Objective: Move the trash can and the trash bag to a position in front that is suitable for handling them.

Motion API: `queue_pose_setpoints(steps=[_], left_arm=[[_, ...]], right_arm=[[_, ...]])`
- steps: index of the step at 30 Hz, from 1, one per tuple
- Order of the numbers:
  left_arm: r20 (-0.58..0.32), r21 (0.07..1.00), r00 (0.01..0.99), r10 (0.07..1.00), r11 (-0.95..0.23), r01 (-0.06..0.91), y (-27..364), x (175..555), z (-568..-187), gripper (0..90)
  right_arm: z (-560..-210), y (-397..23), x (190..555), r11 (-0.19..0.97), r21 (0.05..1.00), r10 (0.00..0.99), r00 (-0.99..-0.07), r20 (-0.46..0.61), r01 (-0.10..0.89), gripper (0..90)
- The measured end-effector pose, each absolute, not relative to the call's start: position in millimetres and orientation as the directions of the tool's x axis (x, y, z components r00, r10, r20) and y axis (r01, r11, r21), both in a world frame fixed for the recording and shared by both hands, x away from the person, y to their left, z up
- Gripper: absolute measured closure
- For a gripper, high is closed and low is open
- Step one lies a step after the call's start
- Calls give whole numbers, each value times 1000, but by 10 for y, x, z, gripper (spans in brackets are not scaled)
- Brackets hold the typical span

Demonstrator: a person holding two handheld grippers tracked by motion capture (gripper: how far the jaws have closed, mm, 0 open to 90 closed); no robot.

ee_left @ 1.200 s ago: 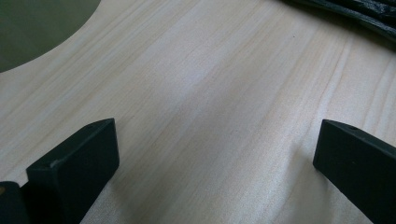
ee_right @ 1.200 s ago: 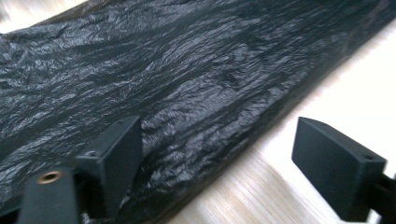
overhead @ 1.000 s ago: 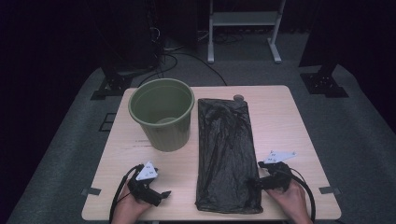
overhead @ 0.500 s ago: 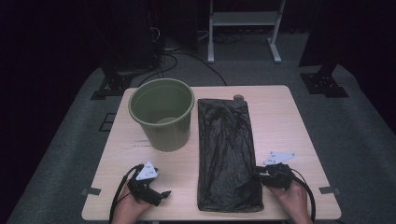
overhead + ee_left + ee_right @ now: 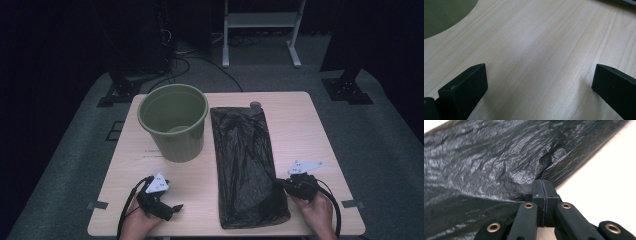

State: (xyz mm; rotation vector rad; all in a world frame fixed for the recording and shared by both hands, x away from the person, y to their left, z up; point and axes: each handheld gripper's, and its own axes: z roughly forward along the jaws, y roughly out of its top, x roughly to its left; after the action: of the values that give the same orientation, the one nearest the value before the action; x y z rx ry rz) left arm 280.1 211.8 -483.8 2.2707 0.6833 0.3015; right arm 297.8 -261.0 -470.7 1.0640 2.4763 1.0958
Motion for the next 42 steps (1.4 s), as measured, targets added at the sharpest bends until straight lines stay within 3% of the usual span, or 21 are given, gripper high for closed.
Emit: queue_pose_setpoints(steps=[38,39,40,41,42], left_arm=[[12,711,831,557,-589,384,2118,2800,-4838,0],[12,711,831,556,-589,384,2118,2801,-4838,0],[12,711,831,556,-589,384,2118,2801,-4838,0],[12,711,831,556,-589,384,2118,2801,-4838,0],[13,711,831,556,-589,384,2118,2801,-4838,0]], right_arm=[[-4687,-3633,2806,386,706,805,-590,56,594,882],[-4685,-3644,2797,383,709,808,-586,52,592,824],[-4685,-3644,2797,383,709,808,-586,52,592,824],[-4671,-3646,2790,377,714,819,-572,41,590,680],[-4664,-3647,2788,373,715,823,-566,38,591,617]])
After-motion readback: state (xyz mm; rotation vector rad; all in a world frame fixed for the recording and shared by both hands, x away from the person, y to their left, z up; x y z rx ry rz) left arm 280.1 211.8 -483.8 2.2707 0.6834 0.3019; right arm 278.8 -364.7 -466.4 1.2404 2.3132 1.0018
